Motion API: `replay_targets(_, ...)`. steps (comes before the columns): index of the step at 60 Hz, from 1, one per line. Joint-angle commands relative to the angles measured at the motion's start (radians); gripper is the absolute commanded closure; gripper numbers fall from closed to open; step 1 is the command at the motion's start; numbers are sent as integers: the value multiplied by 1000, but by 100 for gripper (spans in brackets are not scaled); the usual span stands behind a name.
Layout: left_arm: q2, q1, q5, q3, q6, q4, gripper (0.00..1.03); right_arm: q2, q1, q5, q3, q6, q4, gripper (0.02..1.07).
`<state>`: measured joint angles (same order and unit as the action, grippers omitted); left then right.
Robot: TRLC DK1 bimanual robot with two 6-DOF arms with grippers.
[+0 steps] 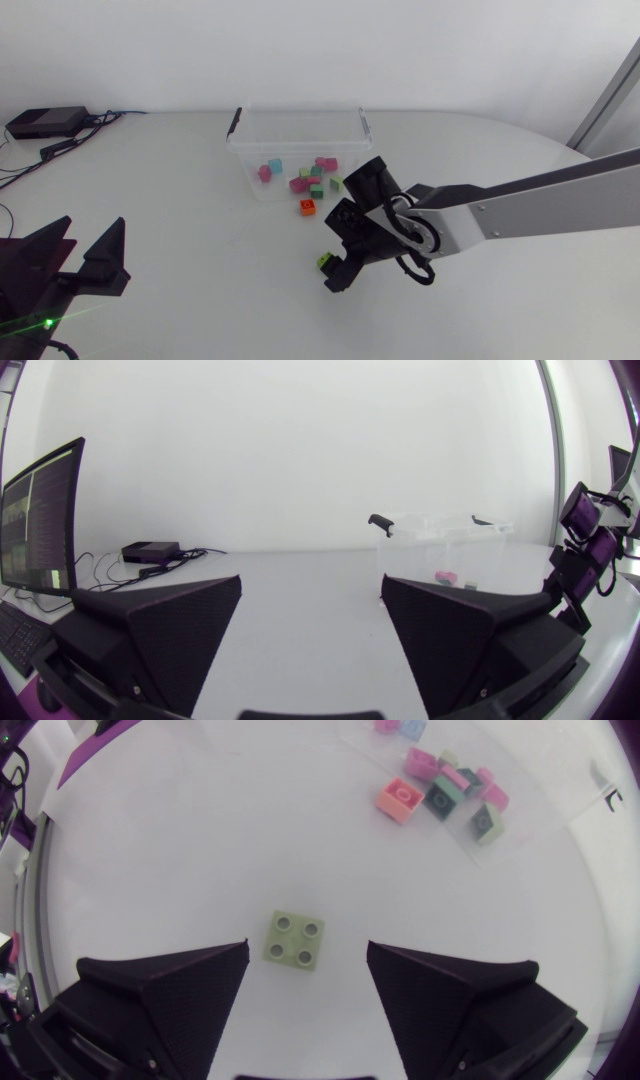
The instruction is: Pick up the duplo bricks and place them in the container
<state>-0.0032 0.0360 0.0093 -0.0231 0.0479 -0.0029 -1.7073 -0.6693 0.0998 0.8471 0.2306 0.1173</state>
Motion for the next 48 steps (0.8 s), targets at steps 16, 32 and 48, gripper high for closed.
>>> replay_targets(16,-11,12,-6,22,-22,-3,5,-74,-44,-14,63,-42,41,42)
replay_targets(32,-11,10,-6,22,-22,-3,5,-115,-33,-25,90,-33,81,80)
replay_targets(48,-11,10,-6,22,-22,-3,5,29,39,-25,106,-2,136,94)
